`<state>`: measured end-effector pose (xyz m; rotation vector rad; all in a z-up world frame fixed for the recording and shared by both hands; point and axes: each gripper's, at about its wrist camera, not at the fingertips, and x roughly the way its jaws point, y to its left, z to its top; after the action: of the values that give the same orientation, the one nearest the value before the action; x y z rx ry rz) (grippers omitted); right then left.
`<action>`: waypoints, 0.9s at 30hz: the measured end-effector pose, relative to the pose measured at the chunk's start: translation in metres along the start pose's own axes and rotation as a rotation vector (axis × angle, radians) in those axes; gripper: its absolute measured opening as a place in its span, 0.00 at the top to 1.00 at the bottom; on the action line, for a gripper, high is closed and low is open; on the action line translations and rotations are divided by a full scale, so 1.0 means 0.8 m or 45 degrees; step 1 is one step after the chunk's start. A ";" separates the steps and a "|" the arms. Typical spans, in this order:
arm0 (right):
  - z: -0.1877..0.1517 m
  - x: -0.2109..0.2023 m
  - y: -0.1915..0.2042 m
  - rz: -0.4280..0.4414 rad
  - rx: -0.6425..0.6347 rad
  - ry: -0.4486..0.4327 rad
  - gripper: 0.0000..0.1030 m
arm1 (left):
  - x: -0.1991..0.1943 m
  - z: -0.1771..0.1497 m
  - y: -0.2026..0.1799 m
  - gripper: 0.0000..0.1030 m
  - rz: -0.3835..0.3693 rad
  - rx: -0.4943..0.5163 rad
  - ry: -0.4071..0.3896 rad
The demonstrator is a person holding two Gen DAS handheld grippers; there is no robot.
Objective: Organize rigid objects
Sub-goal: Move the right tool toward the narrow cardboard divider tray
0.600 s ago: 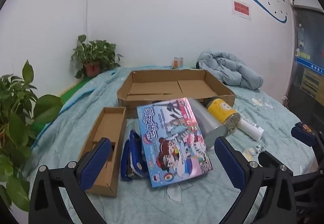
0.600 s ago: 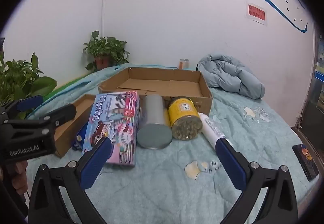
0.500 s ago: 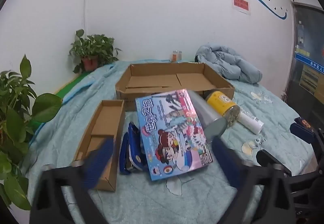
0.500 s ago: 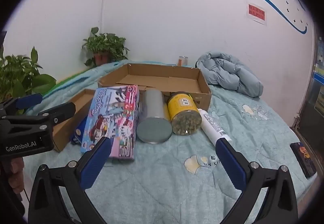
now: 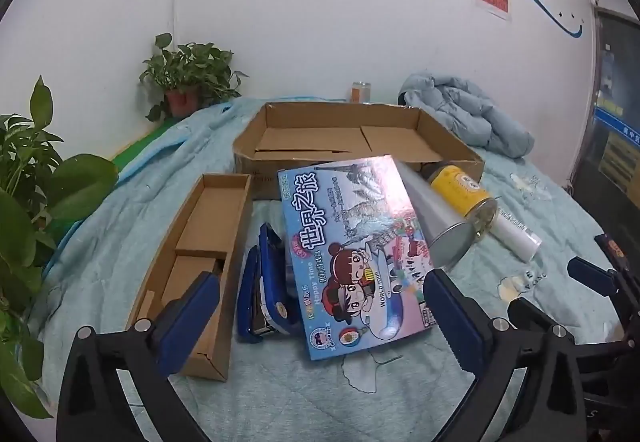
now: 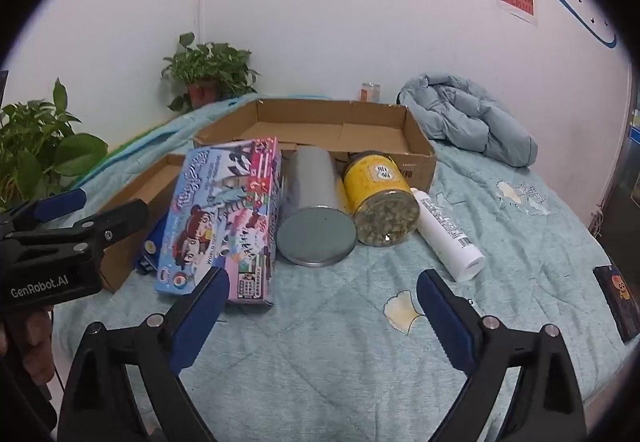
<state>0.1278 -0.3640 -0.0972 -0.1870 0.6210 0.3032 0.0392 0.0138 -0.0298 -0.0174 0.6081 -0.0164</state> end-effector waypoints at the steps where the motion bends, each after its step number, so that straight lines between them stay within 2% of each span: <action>1: -0.001 0.006 -0.001 0.007 0.002 0.022 0.08 | 0.005 0.002 0.002 0.00 0.003 0.001 0.007; 8: -0.004 0.032 -0.001 0.008 -0.006 0.098 0.08 | 0.029 0.007 0.006 0.00 -0.005 0.011 0.053; 21: 0.000 0.043 0.016 0.016 -0.056 0.124 0.08 | 0.042 0.008 0.015 0.00 -0.038 -0.036 0.069; 27: 0.003 0.047 0.022 0.009 -0.074 0.127 0.08 | 0.046 0.009 0.035 0.00 -0.009 -0.061 0.077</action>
<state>0.1526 -0.3387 -0.1193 -0.2569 0.7123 0.3203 0.0741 0.0409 -0.0456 -0.0656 0.6685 -0.0089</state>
